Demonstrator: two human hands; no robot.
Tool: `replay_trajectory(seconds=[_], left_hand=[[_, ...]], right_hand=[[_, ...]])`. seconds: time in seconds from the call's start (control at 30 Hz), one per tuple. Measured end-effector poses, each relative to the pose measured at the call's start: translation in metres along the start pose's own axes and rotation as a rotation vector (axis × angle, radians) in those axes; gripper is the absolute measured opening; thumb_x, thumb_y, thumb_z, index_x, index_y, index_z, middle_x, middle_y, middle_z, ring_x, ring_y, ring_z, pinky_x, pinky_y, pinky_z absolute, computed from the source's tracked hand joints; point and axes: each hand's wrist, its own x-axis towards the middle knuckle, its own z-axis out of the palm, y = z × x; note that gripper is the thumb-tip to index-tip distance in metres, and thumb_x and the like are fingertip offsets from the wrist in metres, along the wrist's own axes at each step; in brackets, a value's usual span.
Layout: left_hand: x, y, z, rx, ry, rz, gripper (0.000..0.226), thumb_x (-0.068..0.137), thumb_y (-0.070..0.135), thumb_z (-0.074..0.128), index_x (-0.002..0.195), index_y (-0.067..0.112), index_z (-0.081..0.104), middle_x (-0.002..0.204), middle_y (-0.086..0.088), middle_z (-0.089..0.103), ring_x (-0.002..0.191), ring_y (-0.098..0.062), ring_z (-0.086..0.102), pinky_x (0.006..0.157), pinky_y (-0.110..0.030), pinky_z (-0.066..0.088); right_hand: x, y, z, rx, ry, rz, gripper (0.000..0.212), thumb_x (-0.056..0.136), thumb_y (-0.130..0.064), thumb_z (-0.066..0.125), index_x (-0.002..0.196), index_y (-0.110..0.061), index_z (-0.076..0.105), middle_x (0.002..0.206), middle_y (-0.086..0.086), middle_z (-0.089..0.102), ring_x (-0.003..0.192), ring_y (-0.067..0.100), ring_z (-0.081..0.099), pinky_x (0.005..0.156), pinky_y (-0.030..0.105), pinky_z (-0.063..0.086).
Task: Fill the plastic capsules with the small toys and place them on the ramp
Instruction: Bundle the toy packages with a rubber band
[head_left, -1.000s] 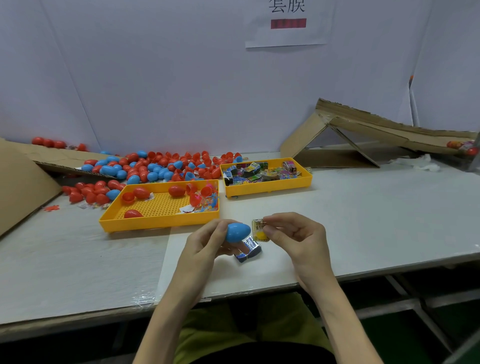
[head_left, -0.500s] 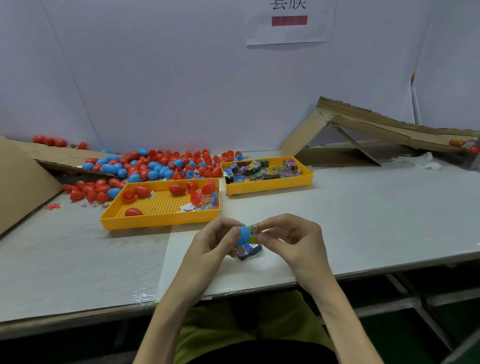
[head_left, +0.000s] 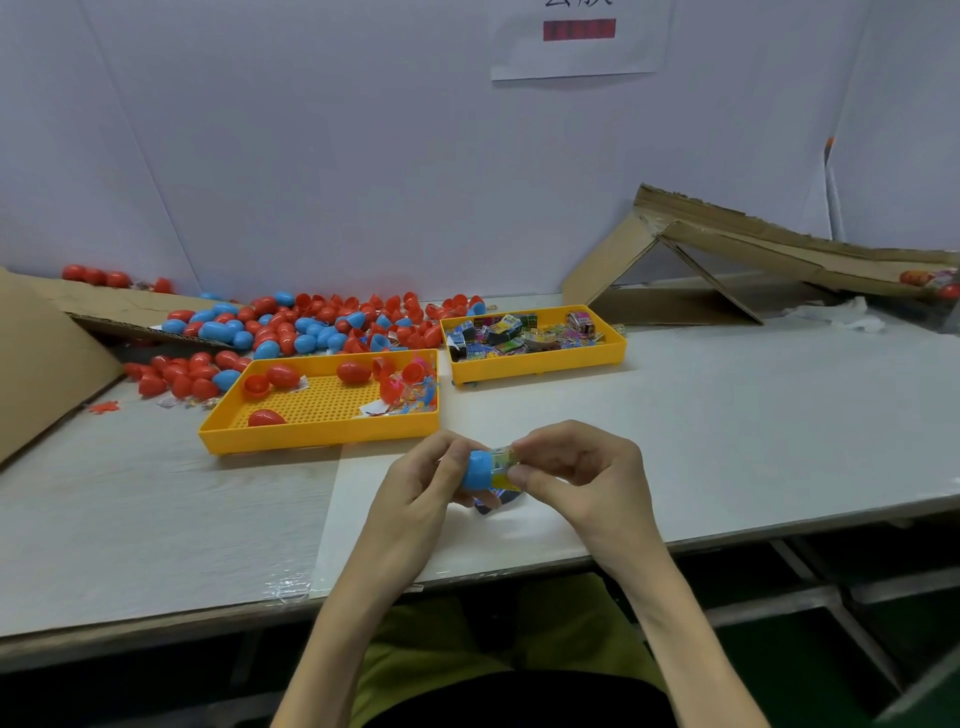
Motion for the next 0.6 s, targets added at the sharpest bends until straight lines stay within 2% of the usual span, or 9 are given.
replay_trajectory(seconds=[0.1, 0.2, 0.33, 0.5, 0.6], left_hand=[[-0.0005, 0.0008, 0.0, 0.01, 0.012, 0.011, 0.035, 0.091, 0.044, 0.046, 0.097, 0.015, 0.065, 0.085, 0.012, 0.07, 0.073, -0.015, 0.072, 0.068, -0.018, 0.055], [-0.0008, 0.0015, 0.0001, 0.002, 0.028, 0.021, 0.038, 0.087, 0.049, 0.05, 0.096, 0.015, 0.065, 0.086, 0.009, 0.071, 0.071, -0.014, 0.072, 0.068, -0.018, 0.055], [-0.0014, 0.0022, 0.0001, 0.013, 0.039, 0.023, 0.037, 0.088, 0.048, 0.051, 0.097, 0.015, 0.065, 0.085, 0.009, 0.071, 0.072, -0.012, 0.072, 0.067, -0.017, 0.055], [-0.0023, 0.0024, 0.0009, 0.013, 0.037, 0.008, 0.032, 0.089, 0.042, 0.053, 0.098, 0.014, 0.066, 0.082, 0.008, 0.072, 0.072, -0.015, 0.073, 0.068, -0.017, 0.055], [-0.003, 0.0029, 0.0011, 0.007, 0.043, 0.014, 0.03, 0.088, 0.041, 0.056, 0.1, 0.016, 0.067, 0.081, 0.006, 0.074, 0.073, -0.016, 0.074, 0.069, -0.016, 0.054]], right_hand=[[-0.0002, 0.0007, 0.0002, -0.02, -0.031, 0.015, 0.03, 0.074, 0.004, 0.081, 0.089, -0.02, 0.074, 0.082, -0.005, 0.074, 0.083, 0.018, 0.075, 0.07, 0.022, 0.058], [-0.0003, 0.0, 0.0026, -0.075, -0.076, 0.013, 0.031, 0.075, 0.002, 0.082, 0.094, -0.022, 0.073, 0.087, -0.009, 0.071, 0.085, 0.016, 0.074, 0.074, 0.023, 0.059], [-0.0008, -0.0005, 0.0039, -0.095, -0.066, 0.009, 0.018, 0.082, -0.008, 0.078, 0.089, -0.025, 0.076, 0.087, -0.011, 0.07, 0.086, 0.013, 0.071, 0.073, 0.02, 0.057], [-0.0004, 0.0002, 0.0046, -0.181, -0.049, -0.028, 0.024, 0.083, -0.008, 0.077, 0.083, -0.031, 0.074, 0.085, -0.014, 0.068, 0.086, 0.014, 0.068, 0.073, 0.025, 0.057], [-0.0008, 0.0016, 0.004, -0.201, -0.033, -0.042, 0.02, 0.084, -0.008, 0.076, 0.083, -0.028, 0.074, 0.086, -0.013, 0.067, 0.086, 0.014, 0.067, 0.073, 0.026, 0.058]])
